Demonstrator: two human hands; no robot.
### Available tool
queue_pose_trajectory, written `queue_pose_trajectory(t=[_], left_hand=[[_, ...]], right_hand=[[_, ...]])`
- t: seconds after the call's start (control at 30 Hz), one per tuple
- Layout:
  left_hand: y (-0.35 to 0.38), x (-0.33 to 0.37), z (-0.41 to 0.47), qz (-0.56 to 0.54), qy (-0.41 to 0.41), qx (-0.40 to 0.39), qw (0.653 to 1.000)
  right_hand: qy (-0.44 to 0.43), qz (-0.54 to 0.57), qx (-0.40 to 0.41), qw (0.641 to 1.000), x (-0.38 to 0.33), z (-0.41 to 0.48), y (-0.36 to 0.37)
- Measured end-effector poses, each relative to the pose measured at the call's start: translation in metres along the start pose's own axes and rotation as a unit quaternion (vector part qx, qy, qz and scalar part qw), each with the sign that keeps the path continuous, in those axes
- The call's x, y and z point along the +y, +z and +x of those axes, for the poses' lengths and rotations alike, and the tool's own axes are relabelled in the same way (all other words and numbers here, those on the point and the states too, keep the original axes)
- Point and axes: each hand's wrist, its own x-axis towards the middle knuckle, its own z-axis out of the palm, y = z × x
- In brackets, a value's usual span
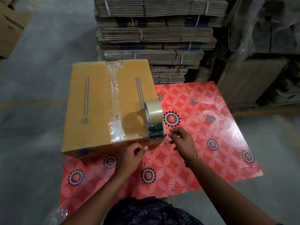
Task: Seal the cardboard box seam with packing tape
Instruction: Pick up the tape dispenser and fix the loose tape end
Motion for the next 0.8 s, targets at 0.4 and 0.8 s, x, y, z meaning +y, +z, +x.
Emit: queue_pose_trajectory(t=[0.4, 0.8], left_hand=[[-0.002, 0.082, 0.045, -0.321, -0.082, -0.029, 0.943], [0.070, 0.130, 0.057, -0.190, -0.032, -0.130, 0.973]], right_hand=[[-0.104, -0.029, -0.091, 0.990, -0.049, 0.016, 0.023], [-0.058, 0.002, 0.060, 0.996, -0.007, 0.023, -0.033]])
